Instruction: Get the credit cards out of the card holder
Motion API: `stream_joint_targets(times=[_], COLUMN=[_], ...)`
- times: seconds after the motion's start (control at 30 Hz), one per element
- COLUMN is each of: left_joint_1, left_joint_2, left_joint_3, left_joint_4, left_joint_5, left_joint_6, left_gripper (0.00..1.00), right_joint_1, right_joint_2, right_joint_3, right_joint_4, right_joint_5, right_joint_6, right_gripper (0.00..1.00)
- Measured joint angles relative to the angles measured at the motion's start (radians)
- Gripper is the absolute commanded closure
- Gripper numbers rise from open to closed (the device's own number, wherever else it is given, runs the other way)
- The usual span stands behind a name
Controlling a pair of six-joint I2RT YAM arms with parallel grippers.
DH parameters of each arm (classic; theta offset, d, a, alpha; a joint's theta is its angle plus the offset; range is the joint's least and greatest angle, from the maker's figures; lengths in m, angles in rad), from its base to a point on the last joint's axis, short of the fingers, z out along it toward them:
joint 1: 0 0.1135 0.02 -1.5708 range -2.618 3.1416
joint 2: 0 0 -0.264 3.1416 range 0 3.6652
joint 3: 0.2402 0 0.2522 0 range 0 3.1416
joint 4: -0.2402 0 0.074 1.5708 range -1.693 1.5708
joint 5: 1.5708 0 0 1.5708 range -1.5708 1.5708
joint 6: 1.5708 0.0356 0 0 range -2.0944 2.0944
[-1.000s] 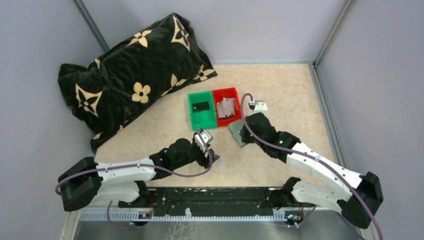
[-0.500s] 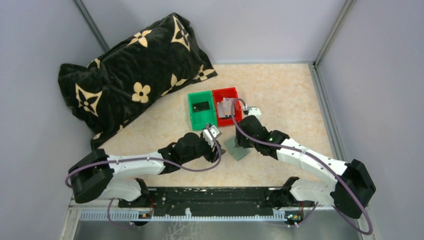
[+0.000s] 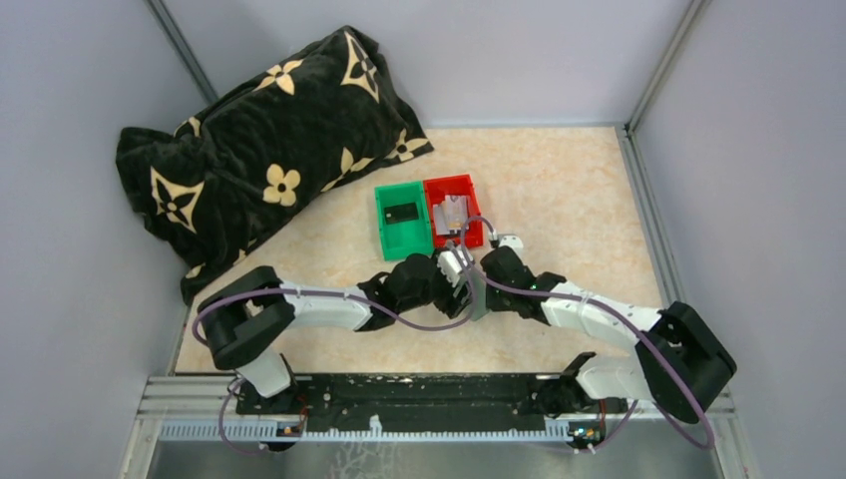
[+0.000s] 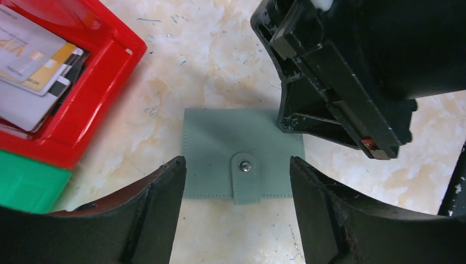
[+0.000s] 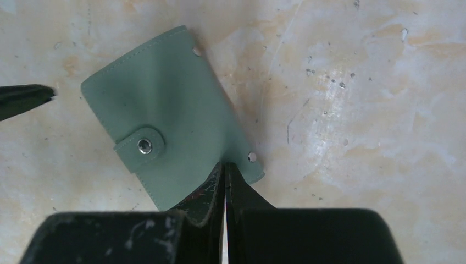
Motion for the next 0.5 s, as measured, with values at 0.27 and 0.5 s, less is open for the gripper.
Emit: stream_joint_targets(times=[0.27, 0.5], left_joint_1=[0.000, 0.000], left_joint_2=[0.098, 0.126], left_joint_3=[0.022, 0.022], left_joint_4=[0.023, 0.052], left_joint_5=[0.008, 0.009], left_joint_6=[0.008, 0.021], left_gripper=[0.34, 0.36], right_joint_1=[0.000, -0.004], right_joint_2=[-0.003, -0.019], right_joint_3=[-0.044, -0.064], right_joint_4=[0.089, 0.113], right_joint_5=[-0.021, -0.030], right_joint_6=[0.010, 0.022], right_gripper=[1.00, 1.00])
